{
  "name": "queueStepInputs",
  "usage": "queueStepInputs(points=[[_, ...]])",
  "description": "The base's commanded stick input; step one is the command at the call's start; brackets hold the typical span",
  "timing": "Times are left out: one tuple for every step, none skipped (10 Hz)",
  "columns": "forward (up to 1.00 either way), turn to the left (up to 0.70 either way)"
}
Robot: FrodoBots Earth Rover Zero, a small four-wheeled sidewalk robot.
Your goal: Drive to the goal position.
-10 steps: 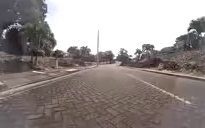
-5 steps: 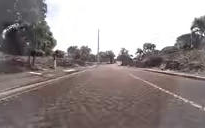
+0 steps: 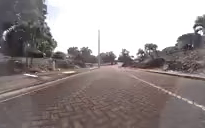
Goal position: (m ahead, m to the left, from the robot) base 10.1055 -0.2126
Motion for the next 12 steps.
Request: queueStepInputs(points=[[0.7, 0.0], [0.7, 0.0], [0.7, 0.0], [0.7, 0.0], [0.7, 0.0], [0.7, 0.0], [0.7, 0.0], [0.7, 0.0], [0.7, 0.0], [0.7, 0.0], [0.7, 0.0], [0.7, 0.0]])
